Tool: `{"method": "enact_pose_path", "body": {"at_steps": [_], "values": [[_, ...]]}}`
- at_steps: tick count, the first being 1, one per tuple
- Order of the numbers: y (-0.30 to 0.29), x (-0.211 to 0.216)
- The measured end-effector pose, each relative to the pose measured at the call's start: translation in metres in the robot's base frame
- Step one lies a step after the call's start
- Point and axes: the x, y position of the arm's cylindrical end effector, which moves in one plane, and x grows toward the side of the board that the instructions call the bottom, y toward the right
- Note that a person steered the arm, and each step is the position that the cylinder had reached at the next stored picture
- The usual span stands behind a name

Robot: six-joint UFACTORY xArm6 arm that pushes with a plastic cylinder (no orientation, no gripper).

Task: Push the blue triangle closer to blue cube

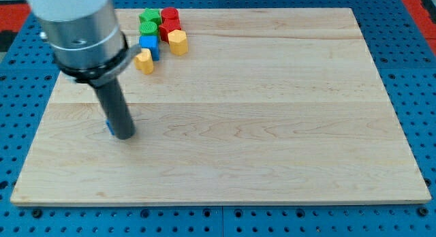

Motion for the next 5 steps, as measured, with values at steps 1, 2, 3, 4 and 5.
{"method": "enact_pose_path", "body": {"at_steps": [1, 2, 3, 4, 5], "values": [[-0.004, -0.013], [-0.034, -0.022], [-0.069, -0.023], [-0.039, -0.038], [-0.024, -0.052]]}}
